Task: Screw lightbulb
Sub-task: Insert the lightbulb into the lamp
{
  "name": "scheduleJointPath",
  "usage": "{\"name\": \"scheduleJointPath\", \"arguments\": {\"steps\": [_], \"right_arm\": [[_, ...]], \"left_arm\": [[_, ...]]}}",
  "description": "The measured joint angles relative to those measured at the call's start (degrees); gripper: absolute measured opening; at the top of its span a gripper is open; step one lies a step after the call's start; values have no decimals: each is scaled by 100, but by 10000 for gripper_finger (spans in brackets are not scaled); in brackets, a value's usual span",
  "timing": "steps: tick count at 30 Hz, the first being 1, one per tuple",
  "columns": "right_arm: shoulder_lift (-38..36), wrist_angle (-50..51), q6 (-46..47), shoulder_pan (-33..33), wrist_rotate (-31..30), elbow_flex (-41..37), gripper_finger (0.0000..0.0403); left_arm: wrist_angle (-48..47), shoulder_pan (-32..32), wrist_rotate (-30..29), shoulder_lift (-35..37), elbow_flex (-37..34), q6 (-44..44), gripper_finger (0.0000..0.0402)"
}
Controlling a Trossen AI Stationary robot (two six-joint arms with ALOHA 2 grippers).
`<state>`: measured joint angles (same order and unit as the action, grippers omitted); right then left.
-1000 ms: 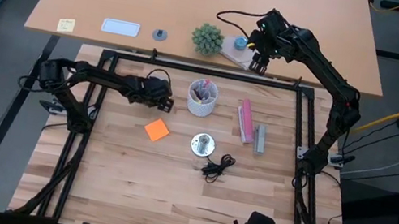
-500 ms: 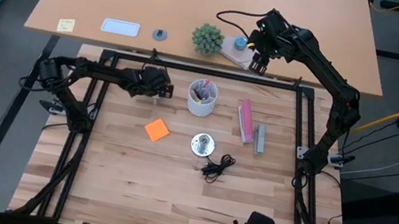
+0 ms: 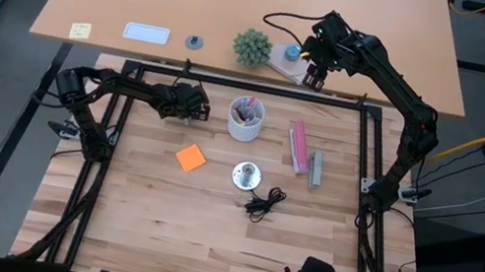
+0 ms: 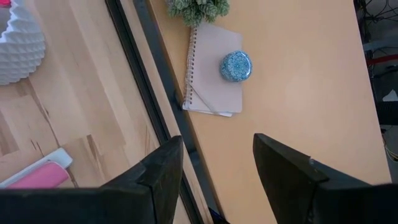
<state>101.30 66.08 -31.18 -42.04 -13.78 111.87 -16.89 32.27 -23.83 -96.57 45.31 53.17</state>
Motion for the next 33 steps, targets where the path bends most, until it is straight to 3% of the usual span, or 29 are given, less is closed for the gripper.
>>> {"name": "scheduleJointPath", "arguments": {"steps": [7, 24, 33], "right_arm": [[0, 0, 0, 0, 0, 0, 200], [-678, 6, -39, -85, 322, 2, 200], [-1290, 37, -42, -74, 1497, 2, 200]], "left_arm": [[26, -47, 144, 156, -20, 81, 137], [438, -711, 457, 1670, -18, -286, 144], [466, -1624, 461, 2226, -16, -444, 147]]}}
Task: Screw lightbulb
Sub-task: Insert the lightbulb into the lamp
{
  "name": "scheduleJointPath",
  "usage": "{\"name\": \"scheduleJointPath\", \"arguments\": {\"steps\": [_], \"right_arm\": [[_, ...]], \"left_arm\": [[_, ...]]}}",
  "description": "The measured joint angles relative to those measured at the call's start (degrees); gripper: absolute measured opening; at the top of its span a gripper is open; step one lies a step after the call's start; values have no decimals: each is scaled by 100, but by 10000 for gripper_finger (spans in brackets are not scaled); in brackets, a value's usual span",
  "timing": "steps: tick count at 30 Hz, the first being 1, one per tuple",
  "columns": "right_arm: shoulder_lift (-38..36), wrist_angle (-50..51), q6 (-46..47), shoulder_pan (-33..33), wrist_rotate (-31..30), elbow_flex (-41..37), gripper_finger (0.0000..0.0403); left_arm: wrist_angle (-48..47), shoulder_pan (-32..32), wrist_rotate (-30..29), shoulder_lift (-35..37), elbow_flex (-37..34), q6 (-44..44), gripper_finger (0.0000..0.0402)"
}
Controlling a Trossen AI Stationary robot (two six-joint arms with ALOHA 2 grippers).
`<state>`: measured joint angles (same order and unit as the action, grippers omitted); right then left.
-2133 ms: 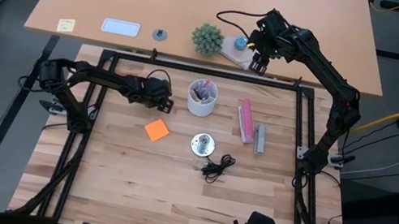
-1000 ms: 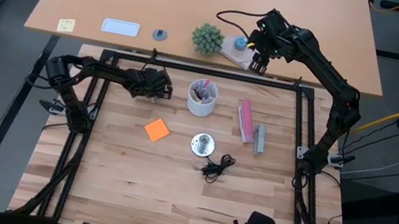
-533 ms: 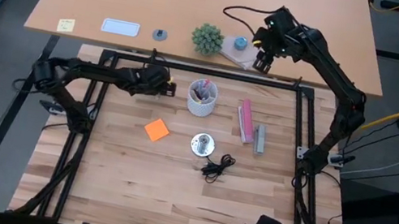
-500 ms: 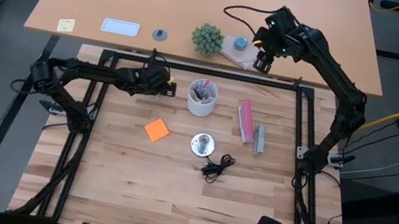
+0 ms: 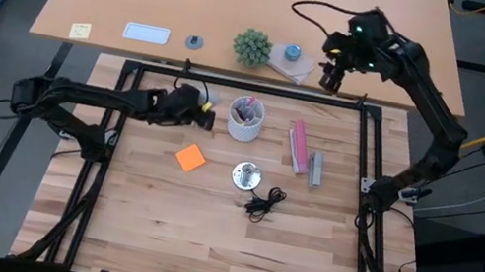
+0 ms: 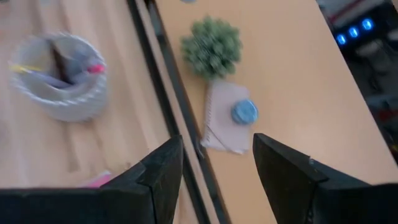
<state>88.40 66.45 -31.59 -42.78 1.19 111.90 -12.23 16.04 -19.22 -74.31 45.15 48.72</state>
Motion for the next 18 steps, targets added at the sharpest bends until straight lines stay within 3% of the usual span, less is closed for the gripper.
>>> {"name": "scheduleJointPath", "arguments": {"steps": [7, 18], "right_arm": [[-681, 184, 2, 2, 698, 0, 200], [-1966, 1019, 323, 2, 2039, 0, 200]], "left_arm": [[731, -776, -1, 9, 2, -610, 142], [2942, -1547, -96, 11, 7, -1844, 143]]}}
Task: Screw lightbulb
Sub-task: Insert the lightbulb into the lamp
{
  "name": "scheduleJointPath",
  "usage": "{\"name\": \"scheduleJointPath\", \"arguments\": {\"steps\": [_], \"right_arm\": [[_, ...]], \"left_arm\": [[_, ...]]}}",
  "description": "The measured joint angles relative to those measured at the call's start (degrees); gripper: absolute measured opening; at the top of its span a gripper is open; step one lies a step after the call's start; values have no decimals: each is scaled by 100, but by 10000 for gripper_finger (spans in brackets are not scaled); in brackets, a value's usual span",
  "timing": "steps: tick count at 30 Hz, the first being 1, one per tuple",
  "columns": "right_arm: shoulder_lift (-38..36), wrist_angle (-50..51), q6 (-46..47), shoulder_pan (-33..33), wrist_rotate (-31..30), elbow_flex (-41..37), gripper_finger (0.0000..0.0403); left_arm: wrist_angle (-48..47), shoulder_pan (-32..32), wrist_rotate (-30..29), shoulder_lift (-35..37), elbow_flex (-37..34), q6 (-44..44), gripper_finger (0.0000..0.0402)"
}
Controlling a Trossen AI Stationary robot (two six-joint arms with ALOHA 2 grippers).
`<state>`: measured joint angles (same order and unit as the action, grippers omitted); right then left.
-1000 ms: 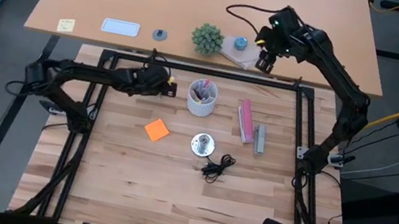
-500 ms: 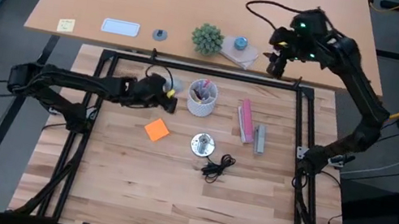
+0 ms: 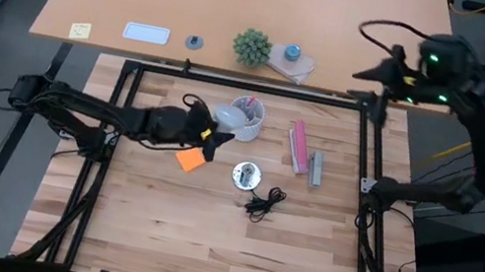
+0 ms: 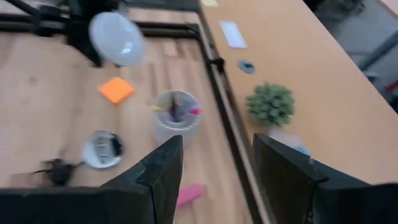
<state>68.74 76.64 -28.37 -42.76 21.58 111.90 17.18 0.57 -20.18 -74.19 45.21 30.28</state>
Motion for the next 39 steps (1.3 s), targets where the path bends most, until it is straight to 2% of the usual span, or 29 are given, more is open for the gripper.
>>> {"name": "scheduleJointPath", "arguments": {"steps": [7, 10, 13, 17, 24, 29, 34, 39], "right_arm": [[-775, 153, 415, 0, 968, -2, 200], [-1169, 140, 580, 0, 1426, -238, 200], [-1703, 122, 609, 0, 1823, -788, 200], [-2621, -147, 726, 0, 2209, -1968, 200], [-4399, -2541, 2075, 0, 2223, -4735, 200], [-5322, -4444, 3140, 0, 2154, -6590, 200], [-5586, -6124, 3977, 0, 2146, -8025, 200], [-5566, -7356, 4337, 0, 1874, -8925, 200]], "left_arm": [[542, -218, -5, 0, 0, -846, 146], [635, -289, -9, 0, 0, -1185, 145], [620, -374, -7, 0, 0, -1419, 147], [612, -485, -5, -26, 0, -1578, 150], [712, -676, -6, -133, -1, -1960, 145], [1537, -781, -2, -647, -2, -2173, 151], [2350, -781, 8, -1376, -2, -2331, 144], [3583, -759, 6, -2250, -2, -2342, 149]]}}
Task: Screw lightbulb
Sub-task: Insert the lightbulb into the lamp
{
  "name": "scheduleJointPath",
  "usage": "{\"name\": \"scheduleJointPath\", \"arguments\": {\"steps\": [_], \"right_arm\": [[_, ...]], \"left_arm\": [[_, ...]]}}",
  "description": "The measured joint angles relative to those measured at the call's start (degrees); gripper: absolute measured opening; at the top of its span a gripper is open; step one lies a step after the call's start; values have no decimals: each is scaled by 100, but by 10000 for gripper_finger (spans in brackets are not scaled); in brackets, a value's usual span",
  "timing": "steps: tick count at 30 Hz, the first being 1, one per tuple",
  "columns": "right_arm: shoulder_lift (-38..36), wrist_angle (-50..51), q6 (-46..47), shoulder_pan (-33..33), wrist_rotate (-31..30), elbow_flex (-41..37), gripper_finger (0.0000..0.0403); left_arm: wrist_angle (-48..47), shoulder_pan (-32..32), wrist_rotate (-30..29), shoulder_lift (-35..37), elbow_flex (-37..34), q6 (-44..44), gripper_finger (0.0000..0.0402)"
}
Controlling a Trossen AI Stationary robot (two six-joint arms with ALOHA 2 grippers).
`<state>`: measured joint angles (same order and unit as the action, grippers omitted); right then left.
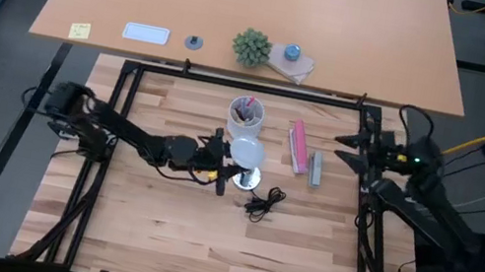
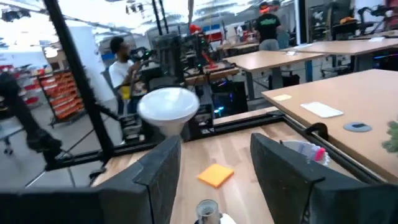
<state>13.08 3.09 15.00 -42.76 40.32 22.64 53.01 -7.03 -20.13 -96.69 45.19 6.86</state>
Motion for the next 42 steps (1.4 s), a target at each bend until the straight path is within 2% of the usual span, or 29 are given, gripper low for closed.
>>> {"name": "scheduleJointPath", "arguments": {"steps": [5, 11, 17, 22, 26, 31, 35, 42], "right_arm": [[30, -619, 136, 4, -348, -519, 200], [31, -898, 146, 161, -676, -864, 200], [120, -2020, 143, 1127, -1714, -1364, 200], [449, -2351, -19, 2027, -2825, -1542, 200], [946, -2621, -135, 2739, -3667, -1587, 200], [1941, -3696, -429, 3589, -4598, -1581, 200], [2804, -4516, -625, 4015, -5318, -1579, 200], [4186, -5364, -590, 4256, -5757, -1418, 200]], "left_arm": [[1369, 36, -3, -878, 0, -45, 143], [2148, 146, -1, -1562, 0, 109, 149], [2457, 326, -6, -1860, 0, 167, 143], [2439, 380, -8, -1914, 0, 170, 149], [2441, 375, 1, -1914, 0, 22, 148], [2416, 376, 3, -1931, 0, 19, 144], [2377, 376, 2, -1933, 0, 18, 149], [2348, 363, 2, -1933, 2, -104, 144]]}}
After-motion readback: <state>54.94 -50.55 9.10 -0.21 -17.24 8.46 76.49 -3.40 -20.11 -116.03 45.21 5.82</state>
